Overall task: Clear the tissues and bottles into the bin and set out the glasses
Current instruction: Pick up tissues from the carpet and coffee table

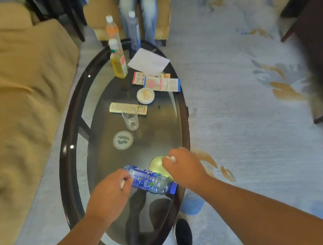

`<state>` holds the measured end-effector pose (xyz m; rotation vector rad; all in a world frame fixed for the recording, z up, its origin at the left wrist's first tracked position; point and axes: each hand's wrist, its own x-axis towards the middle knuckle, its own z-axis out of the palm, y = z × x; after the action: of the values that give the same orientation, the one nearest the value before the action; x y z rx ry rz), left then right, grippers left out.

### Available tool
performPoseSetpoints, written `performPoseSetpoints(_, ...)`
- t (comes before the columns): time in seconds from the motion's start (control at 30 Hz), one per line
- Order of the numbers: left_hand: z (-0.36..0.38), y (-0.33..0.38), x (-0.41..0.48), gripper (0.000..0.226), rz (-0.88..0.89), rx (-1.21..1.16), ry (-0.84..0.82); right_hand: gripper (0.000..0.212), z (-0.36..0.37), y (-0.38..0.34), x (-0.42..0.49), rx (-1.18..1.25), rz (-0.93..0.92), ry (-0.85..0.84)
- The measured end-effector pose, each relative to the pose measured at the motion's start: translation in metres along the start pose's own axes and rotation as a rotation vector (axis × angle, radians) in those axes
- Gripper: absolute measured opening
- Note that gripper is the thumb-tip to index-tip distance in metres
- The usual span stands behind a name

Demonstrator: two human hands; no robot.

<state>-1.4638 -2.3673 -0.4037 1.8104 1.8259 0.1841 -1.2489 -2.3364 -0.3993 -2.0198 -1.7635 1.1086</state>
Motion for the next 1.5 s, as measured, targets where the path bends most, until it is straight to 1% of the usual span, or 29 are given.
performPoseSetpoints(0.07,-0.013,0.010,-0.005,0.027,0.055,0.050,-0.018,0.038,-0.010,-0.015,-0.015,-0.041,-0.025,0.062)
performPoseSetpoints(0.13,-0.026,0.021,-0.011,0.035,0.111,0.073,-0.005,0.042,-0.022,-0.030,-0.033,-0.060,-0.044,0.097)
performPoseSetpoints(0.23,-0.046,0.041,-0.019,0.041,0.221,0.087,0.032,0.037,-0.043,-0.048,-0.065,-0.021,-0.041,0.146)
performPoseSetpoints(0.37,-0.066,0.078,-0.027,0.043,0.346,0.102,0.037,0.017,-0.073,-0.057,-0.110,0.095,-0.017,0.239)
performPoseSetpoints(0.4,-0.070,0.089,-0.029,0.043,0.388,0.097,0.038,0.015,-0.080,-0.057,-0.122,0.113,-0.004,0.260)
performPoseSetpoints(0.53,-0.076,0.146,-0.044,0.047,0.576,0.102,0.038,0.021,-0.111,-0.041,-0.169,0.186,0.075,0.338)
performPoseSetpoints(0.63,-0.069,0.193,-0.060,0.047,0.705,0.111,0.014,0.023,-0.133,-0.018,-0.206,0.220,0.119,0.384)
performPoseSetpoints(0.73,-0.054,0.241,-0.080,0.046,0.827,0.109,-0.035,0.021,-0.154,0.009,-0.247,0.213,0.158,0.459)
performPoseSetpoints(0.87,-0.025,0.309,-0.120,0.046,0.963,0.118,-0.064,0.020,-0.183,0.054,-0.310,0.204,0.269,0.534)
performPoseSetpoints(1.0,0.014,0.378,-0.180,0.049,1.088,0.112,-0.102,0.011,-0.207,0.110,-0.385,0.202,0.413,0.568)
performPoseSetpoints(1.07,0.037,0.411,-0.215,0.049,1.151,0.104,-0.129,0.011,-0.216,0.140,-0.427,0.238,0.472,0.588)
performPoseSetpoints(1.2,0.087,0.473,-0.287,0.046,1.269,0.090,-0.185,0.016,-0.231,0.196,-0.515,0.269,0.505,0.683)
performPoseSetpoints(1.33,0.127,0.525,-0.352,0.047,1.371,0.084,-0.215,0.011,-0.246,0.238,-0.592,0.303,0.552,0.766)
performPoseSetpoints(1.5,0.161,0.578,-0.409,0.048,1.450,0.101,-0.267,0.026,-0.259,0.279,-0.668,0.345,0.617,0.818)
